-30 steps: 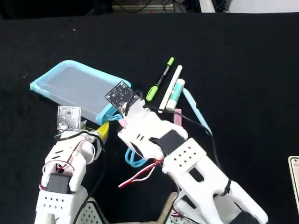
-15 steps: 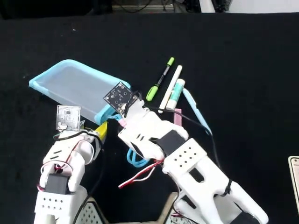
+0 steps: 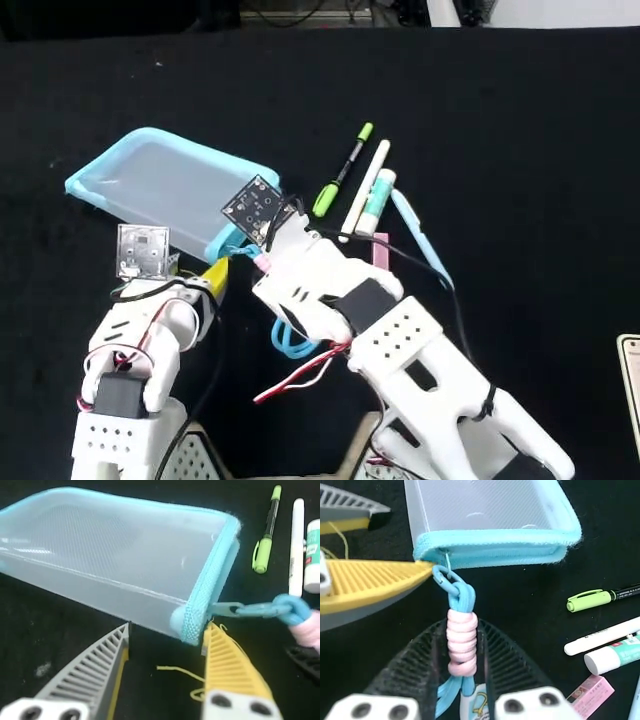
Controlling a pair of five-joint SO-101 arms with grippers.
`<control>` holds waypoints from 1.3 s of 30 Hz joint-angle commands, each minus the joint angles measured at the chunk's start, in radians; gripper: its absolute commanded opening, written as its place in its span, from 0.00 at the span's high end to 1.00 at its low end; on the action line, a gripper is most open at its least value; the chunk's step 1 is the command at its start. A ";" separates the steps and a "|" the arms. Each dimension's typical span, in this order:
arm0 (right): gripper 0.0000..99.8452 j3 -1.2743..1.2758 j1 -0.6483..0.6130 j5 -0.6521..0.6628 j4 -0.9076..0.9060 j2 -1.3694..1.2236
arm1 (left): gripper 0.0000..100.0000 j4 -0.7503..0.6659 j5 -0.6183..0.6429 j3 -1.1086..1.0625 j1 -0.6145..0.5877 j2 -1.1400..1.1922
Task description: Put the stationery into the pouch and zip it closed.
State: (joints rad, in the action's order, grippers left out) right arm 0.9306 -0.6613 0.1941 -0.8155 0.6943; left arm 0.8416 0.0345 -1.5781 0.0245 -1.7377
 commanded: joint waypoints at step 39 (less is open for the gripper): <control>0.99 -0.203 0.353 0.009 -0.192 0.050 | 0.97 -0.028 -0.011 0.177 -0.294 0.003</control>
State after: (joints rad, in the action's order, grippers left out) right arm 0.8370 -0.3606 0.1972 -0.9398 0.7004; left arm 0.7679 0.0345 -1.5812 -0.2117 -1.7377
